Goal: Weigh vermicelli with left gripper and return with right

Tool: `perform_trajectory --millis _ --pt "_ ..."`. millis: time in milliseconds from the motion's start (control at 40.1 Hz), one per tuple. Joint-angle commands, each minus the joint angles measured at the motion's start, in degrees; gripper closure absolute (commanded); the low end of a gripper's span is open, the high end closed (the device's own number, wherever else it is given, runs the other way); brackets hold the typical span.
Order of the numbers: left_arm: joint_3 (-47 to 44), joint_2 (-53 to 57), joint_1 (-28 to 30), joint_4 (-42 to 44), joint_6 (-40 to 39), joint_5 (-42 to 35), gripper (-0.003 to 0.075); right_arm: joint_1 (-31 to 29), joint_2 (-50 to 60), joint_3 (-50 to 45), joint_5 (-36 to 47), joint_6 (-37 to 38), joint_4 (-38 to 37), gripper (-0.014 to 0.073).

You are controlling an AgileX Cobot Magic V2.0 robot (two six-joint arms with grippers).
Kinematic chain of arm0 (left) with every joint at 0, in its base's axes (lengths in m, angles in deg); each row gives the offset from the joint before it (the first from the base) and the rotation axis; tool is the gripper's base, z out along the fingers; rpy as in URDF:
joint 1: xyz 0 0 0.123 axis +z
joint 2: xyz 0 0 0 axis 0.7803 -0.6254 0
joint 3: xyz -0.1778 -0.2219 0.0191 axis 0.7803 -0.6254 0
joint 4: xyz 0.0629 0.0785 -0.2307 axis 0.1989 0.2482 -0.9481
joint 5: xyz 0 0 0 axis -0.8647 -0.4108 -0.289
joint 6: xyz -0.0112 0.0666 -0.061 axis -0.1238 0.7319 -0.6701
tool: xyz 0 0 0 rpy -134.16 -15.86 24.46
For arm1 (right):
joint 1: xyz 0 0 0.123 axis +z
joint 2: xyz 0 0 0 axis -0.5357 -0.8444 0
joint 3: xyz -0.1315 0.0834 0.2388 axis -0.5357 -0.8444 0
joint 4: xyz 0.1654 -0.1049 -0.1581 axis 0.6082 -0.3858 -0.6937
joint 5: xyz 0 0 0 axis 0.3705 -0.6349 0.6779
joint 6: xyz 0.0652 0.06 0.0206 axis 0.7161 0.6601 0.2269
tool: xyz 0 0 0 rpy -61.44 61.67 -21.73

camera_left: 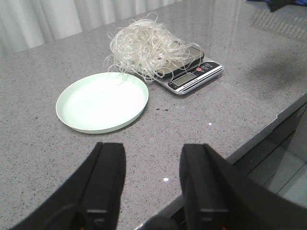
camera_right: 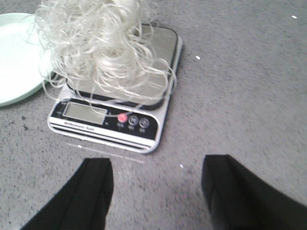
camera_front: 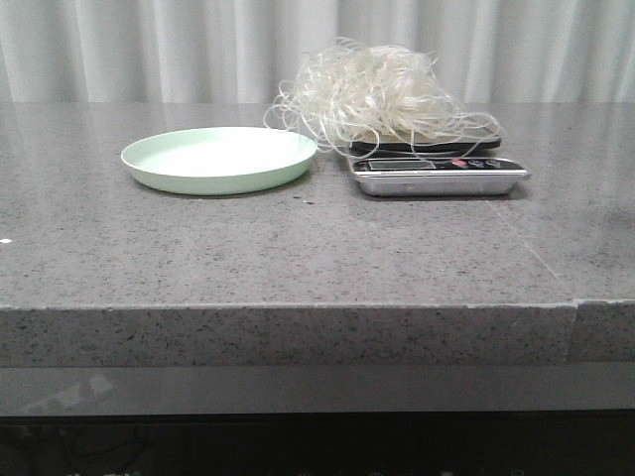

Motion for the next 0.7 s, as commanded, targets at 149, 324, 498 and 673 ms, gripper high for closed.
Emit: perform_trajectory --millis 149,324,498,673 --pt "1.39 -0.36 -0.28 0.00 -0.54 -4.40 0.0355 1.09 -12.57 13.39 -0.03 -0.89 0.83 0.0071" --pt "1.39 -0.36 -0.28 0.00 -0.54 -4.40 0.0355 1.09 -21.99 22.61 -1.17 -1.10 2.70 0.0071" --pt "1.39 -0.36 -0.28 0.00 -0.54 -4.40 0.0355 1.14 -29.55 31.10 -2.10 -4.65 6.78 0.0071" --pt "1.39 -0.36 -0.28 0.00 -0.54 -4.40 0.0355 1.14 -36.53 39.17 -3.91 -7.04 9.83 0.0071"
